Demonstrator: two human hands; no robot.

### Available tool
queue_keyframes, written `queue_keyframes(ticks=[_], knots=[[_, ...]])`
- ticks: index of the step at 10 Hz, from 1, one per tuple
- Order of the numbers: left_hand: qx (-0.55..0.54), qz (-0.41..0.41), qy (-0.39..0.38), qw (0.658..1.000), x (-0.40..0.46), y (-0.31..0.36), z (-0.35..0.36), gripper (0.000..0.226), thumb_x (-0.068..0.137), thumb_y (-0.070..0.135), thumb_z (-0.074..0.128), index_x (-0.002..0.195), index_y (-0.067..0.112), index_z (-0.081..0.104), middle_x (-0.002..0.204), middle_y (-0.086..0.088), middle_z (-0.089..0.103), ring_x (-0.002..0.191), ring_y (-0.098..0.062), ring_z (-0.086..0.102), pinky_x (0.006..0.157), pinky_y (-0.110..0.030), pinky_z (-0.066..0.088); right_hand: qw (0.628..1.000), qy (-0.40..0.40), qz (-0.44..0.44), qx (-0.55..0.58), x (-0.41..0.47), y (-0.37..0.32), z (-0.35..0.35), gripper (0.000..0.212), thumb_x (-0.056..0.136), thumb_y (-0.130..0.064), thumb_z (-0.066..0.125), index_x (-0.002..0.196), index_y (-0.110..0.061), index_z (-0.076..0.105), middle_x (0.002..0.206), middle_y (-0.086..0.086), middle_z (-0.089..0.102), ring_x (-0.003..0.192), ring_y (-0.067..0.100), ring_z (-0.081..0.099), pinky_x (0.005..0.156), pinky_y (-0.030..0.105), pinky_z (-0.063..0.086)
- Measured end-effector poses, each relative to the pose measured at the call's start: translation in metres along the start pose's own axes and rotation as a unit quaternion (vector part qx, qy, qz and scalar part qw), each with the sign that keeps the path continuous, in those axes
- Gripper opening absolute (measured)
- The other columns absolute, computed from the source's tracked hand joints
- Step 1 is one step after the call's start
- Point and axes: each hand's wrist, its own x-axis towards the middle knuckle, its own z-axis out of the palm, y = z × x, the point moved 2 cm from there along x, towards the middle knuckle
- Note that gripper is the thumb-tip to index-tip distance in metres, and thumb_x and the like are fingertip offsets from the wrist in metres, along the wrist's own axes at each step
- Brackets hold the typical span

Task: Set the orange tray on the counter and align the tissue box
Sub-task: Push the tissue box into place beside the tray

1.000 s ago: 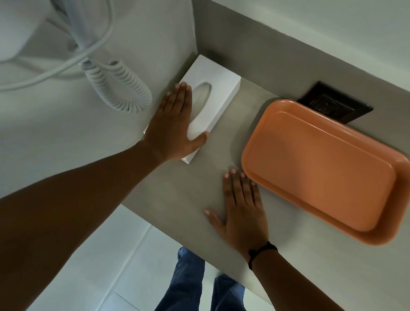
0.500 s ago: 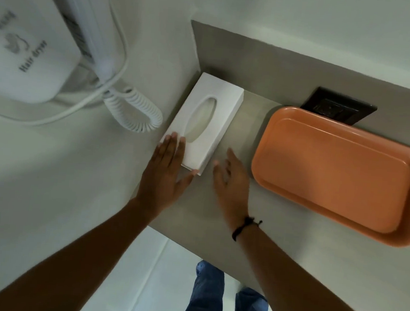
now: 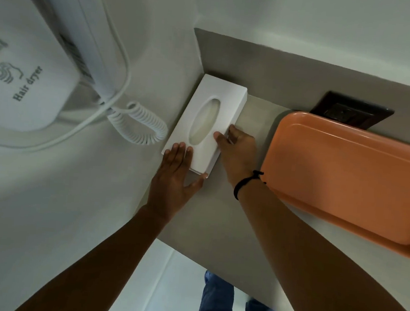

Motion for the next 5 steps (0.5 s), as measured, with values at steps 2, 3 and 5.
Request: queue_keyframes(ticks=[2,3,5], knots=[[-0.005,-0.010,0.001,1.000,0.015,-0.005,-0.003,0.080,0.094,0.052,0.069,0.144,-0.009,0.060,0.150,-0.031,0.058,0.143,-0.047,0.054,0.117,-0.061,0.048,1.000,0.014,-0.004,-0.006,0.016,-0.007,0.010,0.029,0.097,-0.019,0.080,0.113,0.005,0.075,0.113,0.018,0.081,0.106,0.030,0.076,0.104,0.045,0.062],[-0.004,-0.021,-0.006,1.000,0.015,-0.004,-0.002,0.080,0.093,0.052,0.070,0.145,-0.008,0.060,0.151,-0.030,0.058,0.144,-0.045,0.054,0.118,-0.060,0.048,1.000,0.017,-0.008,-0.020,0.017,-0.008,0.012,0.030,0.097,-0.019,0.080,0.111,0.007,0.074,0.110,0.021,0.080,0.102,0.031,0.076,0.102,0.045,0.062],[-0.029,-0.041,-0.034,0.998,0.021,0.002,-0.002,0.083,0.096,0.056,0.064,0.151,-0.006,0.054,0.158,-0.028,0.052,0.151,-0.042,0.047,0.123,-0.060,0.041,1.000,-0.024,0.009,-0.013,0.023,-0.016,0.003,0.034,0.097,-0.018,0.080,0.107,0.013,0.070,0.107,0.023,0.079,0.102,0.037,0.075,0.097,0.046,0.063]])
